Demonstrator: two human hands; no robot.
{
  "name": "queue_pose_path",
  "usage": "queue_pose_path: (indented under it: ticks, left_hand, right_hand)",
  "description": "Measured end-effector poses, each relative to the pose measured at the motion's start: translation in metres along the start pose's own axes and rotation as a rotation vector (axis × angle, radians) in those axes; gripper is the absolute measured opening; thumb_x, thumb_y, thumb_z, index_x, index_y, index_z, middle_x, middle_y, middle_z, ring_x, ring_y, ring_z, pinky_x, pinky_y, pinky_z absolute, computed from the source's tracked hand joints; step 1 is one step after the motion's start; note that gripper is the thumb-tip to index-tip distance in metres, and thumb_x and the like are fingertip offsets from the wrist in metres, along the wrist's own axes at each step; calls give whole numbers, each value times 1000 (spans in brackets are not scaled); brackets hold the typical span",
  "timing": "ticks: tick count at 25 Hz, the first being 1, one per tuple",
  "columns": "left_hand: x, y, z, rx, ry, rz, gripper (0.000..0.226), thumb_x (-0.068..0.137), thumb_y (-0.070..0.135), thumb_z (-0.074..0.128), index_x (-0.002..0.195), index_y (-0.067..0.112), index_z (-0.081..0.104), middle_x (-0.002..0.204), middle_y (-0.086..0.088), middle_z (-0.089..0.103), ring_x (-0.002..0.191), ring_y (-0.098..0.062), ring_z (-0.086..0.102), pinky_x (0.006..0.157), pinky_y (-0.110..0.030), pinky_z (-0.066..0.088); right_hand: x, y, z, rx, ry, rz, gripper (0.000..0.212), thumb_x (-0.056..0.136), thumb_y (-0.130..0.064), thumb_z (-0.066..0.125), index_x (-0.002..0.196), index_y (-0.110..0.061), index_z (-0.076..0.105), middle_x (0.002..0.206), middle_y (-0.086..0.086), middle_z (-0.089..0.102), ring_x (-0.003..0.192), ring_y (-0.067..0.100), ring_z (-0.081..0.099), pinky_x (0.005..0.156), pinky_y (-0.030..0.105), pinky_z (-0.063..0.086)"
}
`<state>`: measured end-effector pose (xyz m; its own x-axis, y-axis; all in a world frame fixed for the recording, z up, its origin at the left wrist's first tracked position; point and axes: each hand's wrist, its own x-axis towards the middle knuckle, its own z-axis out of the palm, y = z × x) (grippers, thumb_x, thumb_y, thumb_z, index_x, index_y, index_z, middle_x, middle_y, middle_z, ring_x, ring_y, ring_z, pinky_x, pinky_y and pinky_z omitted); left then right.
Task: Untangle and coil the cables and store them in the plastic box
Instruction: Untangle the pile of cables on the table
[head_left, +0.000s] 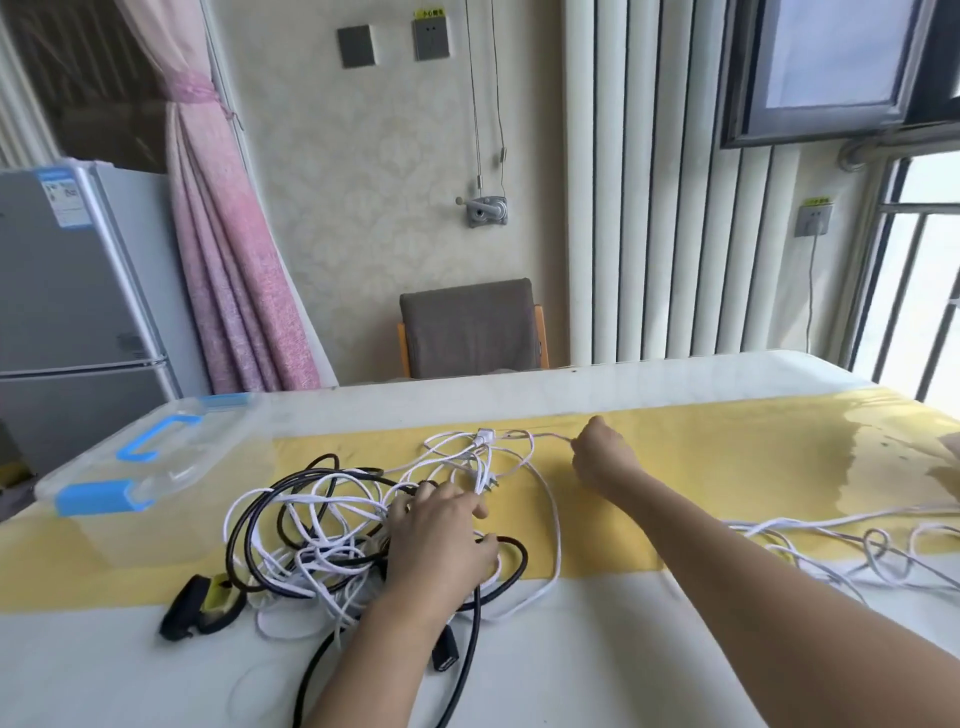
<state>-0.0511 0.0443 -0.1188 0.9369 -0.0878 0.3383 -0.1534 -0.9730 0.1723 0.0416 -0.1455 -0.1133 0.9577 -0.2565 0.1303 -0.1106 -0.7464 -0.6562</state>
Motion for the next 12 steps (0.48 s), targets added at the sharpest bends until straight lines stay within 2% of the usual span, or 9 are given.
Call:
queue_pose_path:
  ticks: [2,3,5,6,8,10,11,12]
  left_hand:
    - [-2,0,-2,99,63,-78,28,89,32,50,115,33,57,124,16,53,123,-7,40,115,-39,10]
    - [-3,0,-5,132,89,-119,29,90,30,48,117,32,57,125,15,53,125,-8,40,116,-42,7]
    - [-5,-2,-11,158,117,-176,31,91,28,47,121,29,54,128,12,52,126,-10,40,115,-45,5]
    - [-5,-3,-12,156,129,-190,33,91,27,48,124,28,52,130,10,51,127,-12,41,114,-46,6]
    - [-6,3,-11,31,210,-123,42,88,22,56,129,21,49,132,3,51,127,-18,43,114,-47,10]
    - [-13,24,-11,-307,355,118,57,81,19,66,133,10,47,134,-5,51,127,-20,43,113,-39,18]
    - [-18,40,-15,-443,386,238,63,79,23,66,136,9,43,136,-2,47,129,-15,39,112,-30,20]
    - [-23,56,-20,-539,345,313,65,81,28,63,140,12,38,138,5,41,131,-7,33,112,-24,19]
  right_hand:
    - [-6,0,-32,364,110,81,24,93,-2,39,104,9,57,96,28,62,74,23,46,61,27,33]
    - [-12,1,-53,455,175,76,25,94,-6,43,101,3,65,85,22,64,69,23,46,57,27,32]
    - [-34,3,-98,442,226,40,27,94,-23,51,85,-9,72,61,7,53,56,20,42,50,28,29]
    - [-48,4,-118,437,188,12,30,93,-30,55,76,-12,72,55,3,44,50,18,35,47,27,26]
    - [-74,7,-152,627,11,-86,32,90,-34,59,69,-11,68,53,-3,31,46,12,23,42,20,21]
    - [-99,9,-179,909,-195,-204,31,87,-33,56,67,-10,60,55,-6,22,44,7,18,39,15,16]
    - [-109,9,-190,1009,-273,-265,30,86,-32,53,64,-11,56,54,-7,21,43,5,17,39,15,13]
    - [-116,8,-198,1078,-314,-305,30,86,-31,50,62,-13,54,53,-8,21,42,3,17,39,17,11]
